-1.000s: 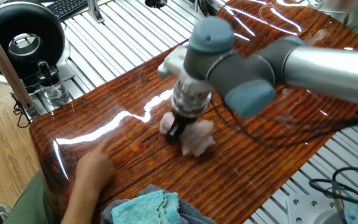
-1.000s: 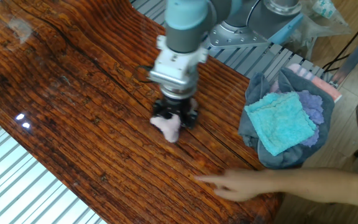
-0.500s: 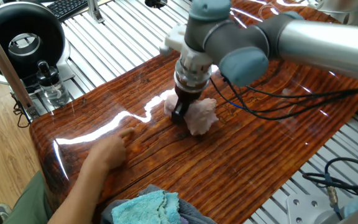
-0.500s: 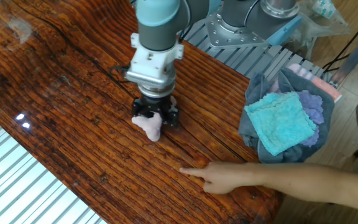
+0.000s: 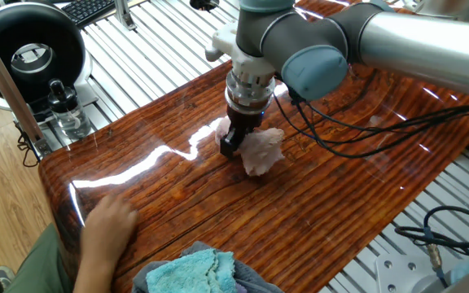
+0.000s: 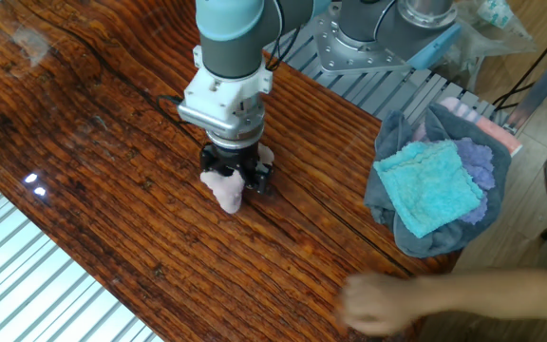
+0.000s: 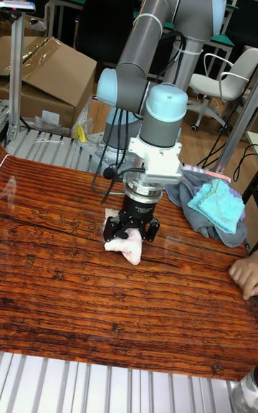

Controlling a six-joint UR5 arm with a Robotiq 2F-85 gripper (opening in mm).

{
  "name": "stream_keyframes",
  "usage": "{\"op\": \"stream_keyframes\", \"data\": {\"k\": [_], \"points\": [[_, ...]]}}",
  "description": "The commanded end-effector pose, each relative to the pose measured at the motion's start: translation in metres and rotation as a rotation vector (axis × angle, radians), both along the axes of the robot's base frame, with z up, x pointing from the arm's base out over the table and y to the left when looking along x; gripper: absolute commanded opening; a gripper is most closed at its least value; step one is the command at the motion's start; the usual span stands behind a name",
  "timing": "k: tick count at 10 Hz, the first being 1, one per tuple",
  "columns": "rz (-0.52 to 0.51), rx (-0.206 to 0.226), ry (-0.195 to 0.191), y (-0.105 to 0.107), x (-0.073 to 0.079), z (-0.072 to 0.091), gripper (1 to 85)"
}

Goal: Clean the table with a cloth

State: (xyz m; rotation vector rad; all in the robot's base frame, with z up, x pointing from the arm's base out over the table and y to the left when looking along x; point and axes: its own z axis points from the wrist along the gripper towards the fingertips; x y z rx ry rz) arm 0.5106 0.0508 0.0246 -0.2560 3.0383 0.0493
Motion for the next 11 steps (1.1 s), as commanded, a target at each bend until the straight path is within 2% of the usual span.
{"op": "stream_keyframes", "data": {"k": [1, 2, 3, 4, 6, 8, 9, 10, 11], "points": [[-0.114, 0.055, 0.007, 0.011, 0.003, 0.004, 1.0], [-0.119, 0.045, 0.006, 0.014, 0.002, 0.003, 1.0], [-0.123, 0.066, -0.026, 0.03, 0.012, -0.004, 1.0], [-0.147, 0.087, -0.028, 0.053, 0.02, -0.009, 1.0], [-0.174, 0.087, -0.045, 0.097, 0.033, -0.011, 1.0], [-0.196, 0.103, -0.062, 0.103, 0.039, -0.01, 1.0], [-0.195, 0.122, -0.081, 0.108, 0.044, -0.009, 1.0], [-0.206, 0.184, -0.079, 0.123, 0.045, -0.006, 1.0], [-0.236, 0.218, -0.078, 0.13, 0.047, -0.004, 1.0]]}}
